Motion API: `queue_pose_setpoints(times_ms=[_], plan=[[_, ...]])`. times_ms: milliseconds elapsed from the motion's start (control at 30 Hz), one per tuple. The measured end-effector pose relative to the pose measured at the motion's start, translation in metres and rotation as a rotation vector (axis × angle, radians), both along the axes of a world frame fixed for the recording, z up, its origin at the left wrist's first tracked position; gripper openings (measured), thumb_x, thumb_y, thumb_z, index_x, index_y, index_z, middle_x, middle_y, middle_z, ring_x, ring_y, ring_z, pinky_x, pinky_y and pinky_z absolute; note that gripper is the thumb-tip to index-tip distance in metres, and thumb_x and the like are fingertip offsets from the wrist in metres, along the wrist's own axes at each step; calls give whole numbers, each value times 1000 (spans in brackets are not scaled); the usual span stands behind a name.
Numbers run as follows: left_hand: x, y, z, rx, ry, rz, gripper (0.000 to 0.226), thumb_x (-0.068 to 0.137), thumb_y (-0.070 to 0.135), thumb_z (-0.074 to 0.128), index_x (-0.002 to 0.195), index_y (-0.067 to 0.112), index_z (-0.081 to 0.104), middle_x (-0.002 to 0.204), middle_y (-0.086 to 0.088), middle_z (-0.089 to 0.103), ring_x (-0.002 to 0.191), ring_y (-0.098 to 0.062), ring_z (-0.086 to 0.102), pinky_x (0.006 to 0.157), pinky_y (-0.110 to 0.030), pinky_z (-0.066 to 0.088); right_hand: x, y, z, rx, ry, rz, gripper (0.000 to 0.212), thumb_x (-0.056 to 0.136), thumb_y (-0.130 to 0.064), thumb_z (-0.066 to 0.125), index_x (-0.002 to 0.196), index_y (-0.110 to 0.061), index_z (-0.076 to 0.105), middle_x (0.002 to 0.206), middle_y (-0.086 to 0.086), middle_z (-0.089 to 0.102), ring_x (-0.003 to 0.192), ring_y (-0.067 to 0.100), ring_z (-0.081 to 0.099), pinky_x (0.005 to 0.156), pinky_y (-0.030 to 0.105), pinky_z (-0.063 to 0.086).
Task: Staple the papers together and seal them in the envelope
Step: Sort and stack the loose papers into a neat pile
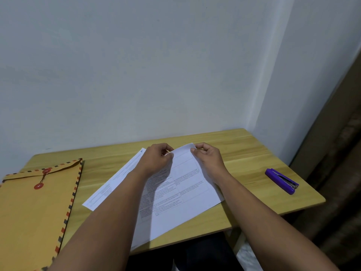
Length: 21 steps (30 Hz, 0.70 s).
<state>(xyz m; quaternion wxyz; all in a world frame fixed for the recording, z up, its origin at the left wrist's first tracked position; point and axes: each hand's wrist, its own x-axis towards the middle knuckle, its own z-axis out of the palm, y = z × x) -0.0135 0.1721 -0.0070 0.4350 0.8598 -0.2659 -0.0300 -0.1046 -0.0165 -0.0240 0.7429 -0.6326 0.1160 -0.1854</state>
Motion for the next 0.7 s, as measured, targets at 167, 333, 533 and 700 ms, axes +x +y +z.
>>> queue_pose_setpoints(times_ms=[167,333,533,700], plan=[[-2,-3,-2,33,-13,-5,22,95,20,60,97,31,78,90,13,76,85,-8,67,81,-34,56,1,2,-5,37,-19,-3,3,99,-1,69,97,2,70,83,14,78,69,20,72,68,31,59],[-1,-6,-4,27,-26,-19,27,96,18,60,109,33,78,106,13,72,102,-10,65,92,-38,54,3,6,-16,-78,-21,15,22,106,-12,60,111,-21,79,105,12,81,97,28,77,92,48,59],[7,-3,-2,38,-52,35,28,97,20,58,115,32,76,112,13,70,107,-11,64,95,-42,53,-4,3,-30,-539,32,5,51,109,-25,46,158,-38,44,138,-16,66,123,8,64,109,35,51],[10,0,-8,29,-12,21,29,96,16,60,119,28,74,119,10,67,115,-12,63,101,-43,50,-11,6,-28,-552,0,33,53,110,-12,41,157,-34,47,143,-24,63,129,-2,60,116,40,48]])
